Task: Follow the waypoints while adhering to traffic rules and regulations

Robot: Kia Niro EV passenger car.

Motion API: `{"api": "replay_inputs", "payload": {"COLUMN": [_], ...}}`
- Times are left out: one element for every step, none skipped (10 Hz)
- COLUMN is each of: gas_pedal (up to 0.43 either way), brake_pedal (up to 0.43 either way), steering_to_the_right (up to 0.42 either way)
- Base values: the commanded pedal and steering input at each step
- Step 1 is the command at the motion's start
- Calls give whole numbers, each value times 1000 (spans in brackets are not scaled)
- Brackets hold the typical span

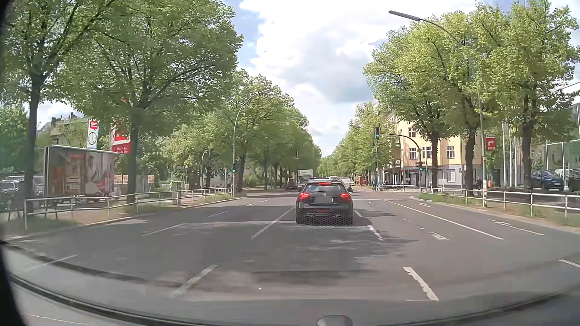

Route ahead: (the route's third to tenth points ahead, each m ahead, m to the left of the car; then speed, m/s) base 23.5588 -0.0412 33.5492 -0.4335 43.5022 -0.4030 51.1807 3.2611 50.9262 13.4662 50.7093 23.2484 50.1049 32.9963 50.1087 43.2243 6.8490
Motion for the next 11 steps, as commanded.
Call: {"api": "replay_inputs", "payload": {"gas_pedal": [59,59,87,87,87,87,87,87,79,79,67], "brake_pedal": [24,24,18,24,24,24,18,18,24,24,24], "steering_to_the_right": [22,24,23,23,24,23,21,16,12,10,8]}}
